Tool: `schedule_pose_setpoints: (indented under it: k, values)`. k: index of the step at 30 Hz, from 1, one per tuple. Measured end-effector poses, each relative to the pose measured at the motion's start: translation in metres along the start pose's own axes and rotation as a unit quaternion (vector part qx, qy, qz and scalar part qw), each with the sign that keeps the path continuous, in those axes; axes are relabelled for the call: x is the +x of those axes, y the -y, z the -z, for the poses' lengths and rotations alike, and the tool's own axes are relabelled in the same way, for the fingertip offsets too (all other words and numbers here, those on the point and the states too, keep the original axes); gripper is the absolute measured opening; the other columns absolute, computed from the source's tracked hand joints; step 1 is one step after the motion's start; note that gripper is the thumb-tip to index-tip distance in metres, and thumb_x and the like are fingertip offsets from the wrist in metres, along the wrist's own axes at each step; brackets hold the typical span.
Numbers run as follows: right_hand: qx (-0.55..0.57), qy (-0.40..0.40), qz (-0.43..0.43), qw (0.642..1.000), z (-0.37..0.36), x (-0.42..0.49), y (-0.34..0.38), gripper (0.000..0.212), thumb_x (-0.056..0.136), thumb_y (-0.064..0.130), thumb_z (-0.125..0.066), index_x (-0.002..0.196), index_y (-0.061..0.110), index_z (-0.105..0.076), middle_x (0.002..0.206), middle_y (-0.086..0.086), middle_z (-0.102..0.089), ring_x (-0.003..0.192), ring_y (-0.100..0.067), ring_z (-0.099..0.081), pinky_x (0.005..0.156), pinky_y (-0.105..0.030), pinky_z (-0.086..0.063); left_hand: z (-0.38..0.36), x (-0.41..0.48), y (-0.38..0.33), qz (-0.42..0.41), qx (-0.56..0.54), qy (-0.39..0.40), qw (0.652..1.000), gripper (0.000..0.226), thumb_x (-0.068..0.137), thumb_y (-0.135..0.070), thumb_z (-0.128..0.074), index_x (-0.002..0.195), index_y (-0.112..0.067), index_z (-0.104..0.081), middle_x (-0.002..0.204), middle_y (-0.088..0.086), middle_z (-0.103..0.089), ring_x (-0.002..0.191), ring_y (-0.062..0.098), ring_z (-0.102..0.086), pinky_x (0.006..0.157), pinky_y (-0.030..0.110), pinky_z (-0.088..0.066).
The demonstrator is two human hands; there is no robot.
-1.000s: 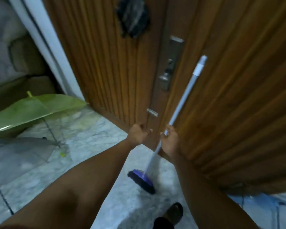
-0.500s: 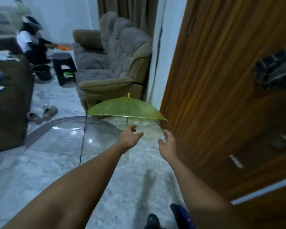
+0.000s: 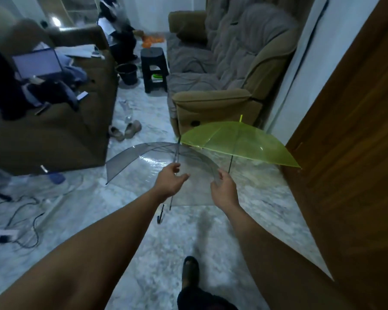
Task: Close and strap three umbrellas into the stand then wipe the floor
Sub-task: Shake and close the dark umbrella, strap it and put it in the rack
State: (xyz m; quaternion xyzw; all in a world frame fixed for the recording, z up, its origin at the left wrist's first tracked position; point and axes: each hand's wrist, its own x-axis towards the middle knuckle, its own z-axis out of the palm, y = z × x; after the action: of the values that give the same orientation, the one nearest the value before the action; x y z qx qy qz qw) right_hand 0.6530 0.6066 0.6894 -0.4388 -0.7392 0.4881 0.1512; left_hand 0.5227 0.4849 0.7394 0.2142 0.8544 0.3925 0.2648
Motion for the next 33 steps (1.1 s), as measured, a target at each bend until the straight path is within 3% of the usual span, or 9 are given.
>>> schedule_pose_setpoints:
  k: [7, 11, 17, 22, 29, 33]
  values:
    - [0.036, 0.018, -0.056, 0.998, -0.076, 0.044, 0.003, 0.05, 0.095, 0.008, -0.054, 0.144, 0.009, -0.042, 0.146, -0.01, -0.046, 0.134, -0.024, -0.045, 0.11, -0.032, -0.037, 0.033, 0.075, 0.024, 0.03, 0.045, 0.038, 0.998, 0.061, 0.084, -0.034, -0.072, 0.137, -0.011, -0.051, 0.13, 0.008, -0.059, 0.117, 0.021, -0.057, 0.099, 0.033, -0.046]
    - [0.036, 0.011, -0.076, 0.996, -0.108, 0.058, 0.01, 0.049, 0.095, 0.006, -0.054, 0.143, 0.008, -0.043, 0.144, -0.012, -0.048, 0.134, -0.024, -0.045, 0.11, -0.031, -0.037, 0.047, 0.112, 0.036, 0.042, 0.065, 0.069, 0.995, 0.063, 0.084, -0.038, -0.072, 0.138, -0.013, -0.05, 0.13, 0.007, -0.059, 0.116, 0.021, -0.057, 0.096, 0.033, -0.048]
    - [0.027, -0.024, -0.108, 0.994, -0.15, 0.082, 0.016, 0.05, 0.096, 0.007, -0.051, 0.144, 0.009, -0.041, 0.146, -0.012, -0.046, 0.134, -0.023, -0.044, 0.106, -0.03, -0.038, 0.062, 0.17, 0.047, 0.001, 0.111, 0.136, 0.984, 0.065, 0.085, -0.039, -0.071, 0.139, -0.012, -0.048, 0.134, 0.006, -0.057, 0.121, 0.021, -0.055, 0.101, 0.035, -0.045]
    - [0.055, -0.09, -0.163, 0.981, -0.207, 0.102, 0.037, 0.047, 0.096, 0.009, -0.052, 0.142, 0.012, -0.043, 0.143, -0.009, -0.048, 0.129, -0.022, -0.048, 0.094, -0.021, -0.036, 0.089, 0.234, 0.066, -0.049, 0.133, 0.201, 0.969, 0.062, 0.086, -0.036, -0.07, 0.139, -0.012, -0.048, 0.134, 0.007, -0.056, 0.122, 0.023, -0.055, 0.099, 0.032, -0.045]
    - [0.08, -0.205, -0.235, 0.947, -0.292, 0.091, 0.065, 0.047, 0.097, 0.01, -0.053, 0.143, 0.007, -0.043, 0.141, -0.013, -0.049, 0.129, -0.024, -0.048, 0.097, -0.021, -0.036, 0.129, 0.283, 0.108, -0.123, 0.195, 0.287, 0.93, 0.058, 0.084, -0.04, -0.071, 0.133, -0.012, -0.055, 0.129, 0.003, -0.061, 0.119, 0.018, -0.056, 0.092, 0.02, -0.039]
    - [0.077, -0.278, -0.252, 0.924, -0.343, 0.063, 0.082, 0.045, 0.096, 0.007, -0.055, 0.14, 0.005, -0.044, 0.137, -0.013, -0.052, 0.125, -0.025, -0.051, 0.098, -0.022, -0.037, 0.147, 0.283, 0.125, -0.157, 0.227, 0.347, 0.896, 0.061, 0.085, -0.041, -0.07, 0.137, -0.014, -0.051, 0.131, 0.005, -0.058, 0.117, 0.02, -0.056, 0.086, 0.021, -0.041]
